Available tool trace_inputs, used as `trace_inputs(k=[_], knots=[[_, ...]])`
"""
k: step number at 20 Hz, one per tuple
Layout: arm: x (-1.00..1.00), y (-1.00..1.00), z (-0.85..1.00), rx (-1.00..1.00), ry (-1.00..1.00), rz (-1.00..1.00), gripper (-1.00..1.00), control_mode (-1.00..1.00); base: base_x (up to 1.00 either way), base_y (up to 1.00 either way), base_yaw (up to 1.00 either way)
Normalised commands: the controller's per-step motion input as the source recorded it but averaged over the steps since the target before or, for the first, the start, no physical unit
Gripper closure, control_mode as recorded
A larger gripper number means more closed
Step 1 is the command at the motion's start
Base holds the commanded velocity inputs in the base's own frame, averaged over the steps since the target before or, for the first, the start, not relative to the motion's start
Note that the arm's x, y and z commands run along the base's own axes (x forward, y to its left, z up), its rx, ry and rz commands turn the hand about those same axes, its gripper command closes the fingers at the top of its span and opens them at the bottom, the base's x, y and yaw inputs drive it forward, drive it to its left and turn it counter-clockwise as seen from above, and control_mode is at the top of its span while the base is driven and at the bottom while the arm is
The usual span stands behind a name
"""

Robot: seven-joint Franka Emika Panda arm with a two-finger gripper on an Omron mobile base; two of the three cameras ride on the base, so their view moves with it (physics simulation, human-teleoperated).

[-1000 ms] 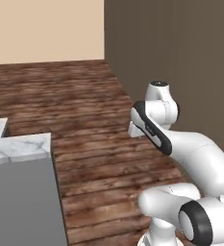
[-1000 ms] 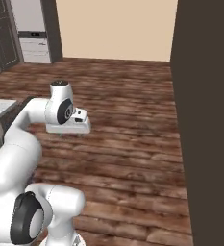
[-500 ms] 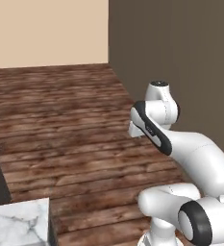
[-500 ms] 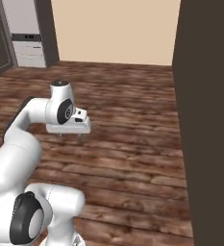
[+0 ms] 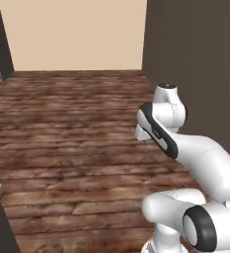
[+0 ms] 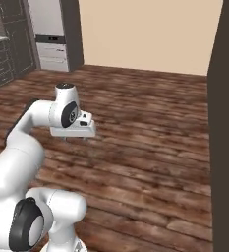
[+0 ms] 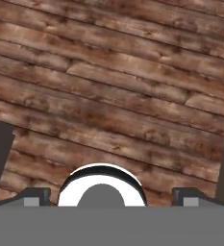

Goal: Take the chicken drumsticks from the pan and place one on each plate on the dining counter.

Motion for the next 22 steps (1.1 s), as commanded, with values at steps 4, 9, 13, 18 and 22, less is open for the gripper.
trace_inputs(k=[4,9,13,18,22], knots=[[0.0,0.0,0.0,0.0,0.0,0.0,-1.0,1.0,1.0,0.01,0.42],[0.0,0.0,0.0,0.0,0.0,0.0,-1.0,1.0,1.0,0.01,0.43],[0.0,0.0,0.0,0.0,0.0,0.0,-1.0,1.0,1.0,0.0,0.48],[0.0,0.0,0.0,0.0,0.0,0.0,-1.0,1.0,1.0,0.0,0.48],[0.0,0.0,0.0,0.0,0.0,0.0,-1.0,1.0,1.0,0.0,0.46]])
